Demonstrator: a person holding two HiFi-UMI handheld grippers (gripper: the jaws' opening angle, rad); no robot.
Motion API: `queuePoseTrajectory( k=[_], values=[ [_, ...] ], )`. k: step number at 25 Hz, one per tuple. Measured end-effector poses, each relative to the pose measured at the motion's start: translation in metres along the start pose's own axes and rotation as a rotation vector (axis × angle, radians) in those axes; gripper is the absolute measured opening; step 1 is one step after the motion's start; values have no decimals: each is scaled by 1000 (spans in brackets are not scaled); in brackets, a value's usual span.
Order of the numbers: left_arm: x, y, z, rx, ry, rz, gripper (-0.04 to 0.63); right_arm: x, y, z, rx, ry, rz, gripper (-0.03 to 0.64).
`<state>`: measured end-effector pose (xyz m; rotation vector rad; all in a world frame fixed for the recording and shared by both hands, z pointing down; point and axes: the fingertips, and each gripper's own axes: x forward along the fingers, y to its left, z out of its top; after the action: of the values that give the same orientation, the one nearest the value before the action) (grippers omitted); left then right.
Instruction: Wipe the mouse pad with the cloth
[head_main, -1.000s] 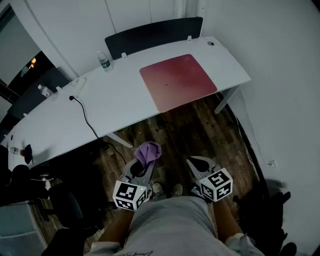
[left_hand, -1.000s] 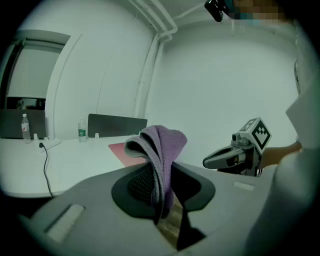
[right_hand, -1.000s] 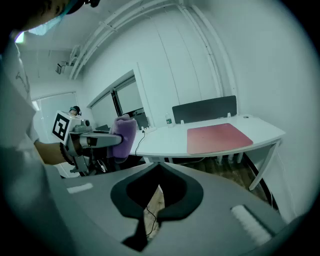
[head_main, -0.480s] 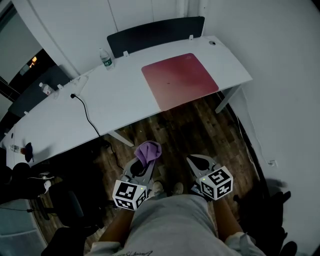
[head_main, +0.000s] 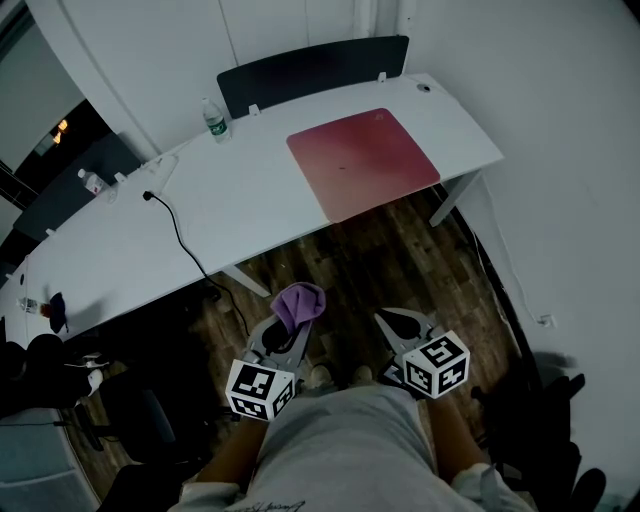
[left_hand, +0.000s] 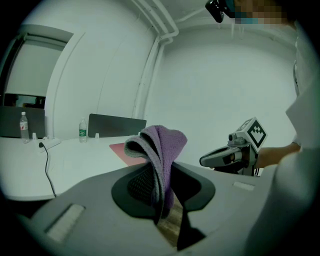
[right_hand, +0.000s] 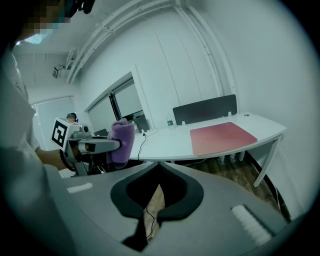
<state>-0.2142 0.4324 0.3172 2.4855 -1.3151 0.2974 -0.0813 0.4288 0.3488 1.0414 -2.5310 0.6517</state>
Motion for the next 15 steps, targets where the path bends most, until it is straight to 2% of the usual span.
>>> queuePoseTrajectory(
  k=[8, 15],
  values=[
    [-3, 12, -4, -2, 3, -43, 101, 10, 13, 2, -1, -6, -27, 6],
    [32, 26, 2, -14, 11, -44, 101, 33, -19, 10, 16, 0, -16, 6]
  ],
)
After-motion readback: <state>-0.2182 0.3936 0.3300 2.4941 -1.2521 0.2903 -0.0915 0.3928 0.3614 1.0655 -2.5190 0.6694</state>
